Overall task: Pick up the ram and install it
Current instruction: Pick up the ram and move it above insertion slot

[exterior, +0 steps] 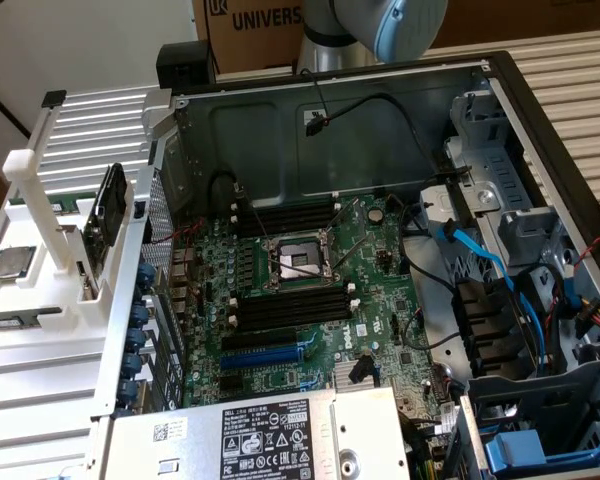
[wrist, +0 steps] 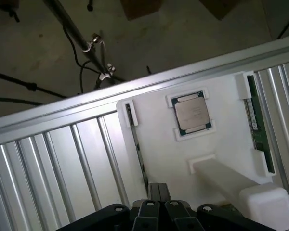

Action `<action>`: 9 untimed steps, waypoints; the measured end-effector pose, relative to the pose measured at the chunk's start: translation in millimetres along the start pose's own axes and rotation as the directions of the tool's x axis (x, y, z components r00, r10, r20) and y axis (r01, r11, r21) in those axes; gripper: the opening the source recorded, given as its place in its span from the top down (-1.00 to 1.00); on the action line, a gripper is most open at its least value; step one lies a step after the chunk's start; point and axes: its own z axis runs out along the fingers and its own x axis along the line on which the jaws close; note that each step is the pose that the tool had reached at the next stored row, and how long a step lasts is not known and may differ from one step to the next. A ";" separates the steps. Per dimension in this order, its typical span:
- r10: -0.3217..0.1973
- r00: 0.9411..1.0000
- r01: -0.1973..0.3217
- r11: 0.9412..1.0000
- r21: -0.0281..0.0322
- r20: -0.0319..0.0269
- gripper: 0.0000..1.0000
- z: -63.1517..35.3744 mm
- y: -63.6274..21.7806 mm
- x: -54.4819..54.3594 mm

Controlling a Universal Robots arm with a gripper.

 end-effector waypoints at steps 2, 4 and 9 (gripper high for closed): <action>-0.019 1.000 0.019 1.000 -0.001 0.000 0.80 3.1 -1.0 3.3; -0.032 0.999 0.032 0.999 -0.002 0.000 0.80 5.2 -1.6 5.4; -0.112 0.994 0.112 0.994 -0.006 0.000 0.80 20.0 -2.8 9.4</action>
